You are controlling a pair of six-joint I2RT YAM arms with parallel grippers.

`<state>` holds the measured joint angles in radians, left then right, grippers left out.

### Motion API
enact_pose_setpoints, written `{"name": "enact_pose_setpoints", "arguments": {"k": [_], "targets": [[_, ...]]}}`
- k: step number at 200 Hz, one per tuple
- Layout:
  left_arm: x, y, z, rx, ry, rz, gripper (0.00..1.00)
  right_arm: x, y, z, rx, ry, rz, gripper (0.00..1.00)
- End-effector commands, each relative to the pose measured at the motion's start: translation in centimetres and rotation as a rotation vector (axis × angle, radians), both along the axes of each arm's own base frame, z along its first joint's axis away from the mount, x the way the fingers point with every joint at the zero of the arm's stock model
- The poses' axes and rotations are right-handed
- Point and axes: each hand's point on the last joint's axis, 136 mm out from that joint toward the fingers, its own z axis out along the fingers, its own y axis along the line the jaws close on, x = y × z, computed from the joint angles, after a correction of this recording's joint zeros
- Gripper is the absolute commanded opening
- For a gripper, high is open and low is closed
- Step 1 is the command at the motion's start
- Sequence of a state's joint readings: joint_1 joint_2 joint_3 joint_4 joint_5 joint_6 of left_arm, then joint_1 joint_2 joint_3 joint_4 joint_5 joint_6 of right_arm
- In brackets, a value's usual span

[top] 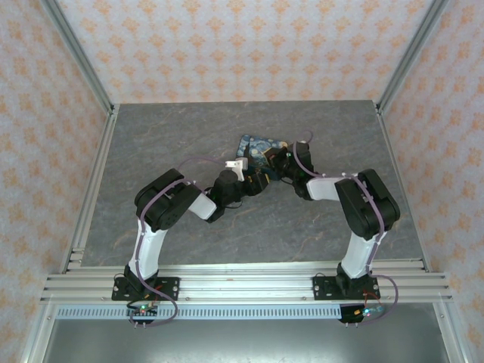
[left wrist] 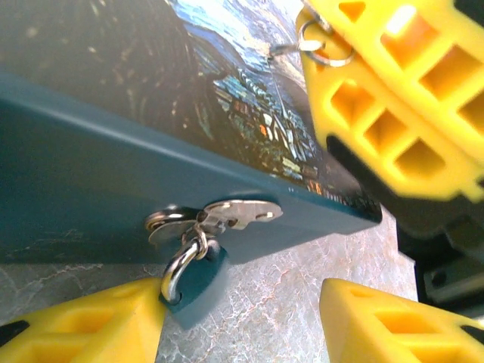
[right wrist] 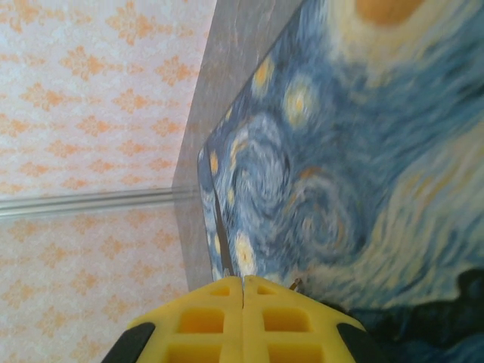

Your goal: Unlock a padlock with a key

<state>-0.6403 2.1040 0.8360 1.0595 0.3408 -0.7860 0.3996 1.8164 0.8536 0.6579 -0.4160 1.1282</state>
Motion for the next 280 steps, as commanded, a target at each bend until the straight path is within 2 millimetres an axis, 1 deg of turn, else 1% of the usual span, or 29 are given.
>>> {"name": "enact_pose_setpoints", "arguments": {"k": [1, 35, 81, 103, 131, 138, 141, 157, 176, 194, 211, 215, 232, 260, 280], "targets": [[-1.2, 0.1, -2.7, 0.029, 0.075, -0.019, 0.57, 1.0, -1.2, 0.5, -0.042, 0.015, -0.009, 0.0], [-1.2, 0.2, -3.0, 0.035, 0.08, -0.015, 0.58, 2.3, -1.6, 0.4, -0.03, 0.013, -0.015, 0.0], [-1.1, 0.1, -3.1, 0.036, 0.086, -0.019, 0.58, 4.8, -1.3, 1.4, -0.049, -0.009, -0.008, 0.0], [-1.2, -0.1, -3.1, 0.037, 0.091, -0.026, 0.58, 6.1, -1.5, 0.9, -0.085, 0.003, -0.006, 0.0], [-1.1, -0.3, -3.4, 0.052, 0.102, -0.033, 0.58, 7.1, -1.5, -0.7, -0.118, 0.037, 0.008, 0.0], [-1.1, -0.5, -3.2, 0.052, 0.094, -0.038, 0.58, 7.1, -1.3, -1.3, -0.12, 0.048, 0.015, 0.0], [-1.2, -0.4, -3.8, 0.069, 0.114, -0.038, 0.58, 7.1, -1.3, -1.5, -0.121, 0.052, 0.017, 0.0], [-1.3, -0.7, -4.0, 0.093, 0.121, -0.044, 0.58, 7.0, -1.3, -2.5, -0.13, 0.07, 0.022, 0.0], [-1.2, -0.9, -4.0, 0.103, 0.13, -0.033, 0.58, 6.7, -1.3, -3.3, -0.134, 0.086, 0.027, 0.0], [-0.9, -0.9, -4.4, 0.116, 0.151, 0.005, 0.58, 6.4, -1.2, -4.0, -0.136, 0.099, 0.028, 0.0], [-0.7, -0.7, -4.8, 0.126, 0.171, 0.038, 0.57, 6.1, -1.1, -4.3, -0.132, 0.102, 0.031, 0.0], [-0.7, -0.6, -5.2, 0.137, 0.182, 0.042, 0.56, 6.0, -1.1, -4.5, -0.132, 0.104, 0.03, 0.0], [-0.8, -0.2, -5.7, 0.158, 0.207, 0.064, 0.55, 5.7, -0.9, -4.8, -0.131, 0.108, 0.034, 0.0], [-0.7, 0.2, -6.0, 0.161, 0.214, 0.091, 0.52, 5.4, -0.8, -5.1, -0.131, 0.112, 0.035, 0.0], [-0.5, 0.5, -6.3, 0.159, 0.221, 0.113, 0.47, 5.2, -0.8, -5.2, -0.134, 0.114, 0.036, 0.0]]}}
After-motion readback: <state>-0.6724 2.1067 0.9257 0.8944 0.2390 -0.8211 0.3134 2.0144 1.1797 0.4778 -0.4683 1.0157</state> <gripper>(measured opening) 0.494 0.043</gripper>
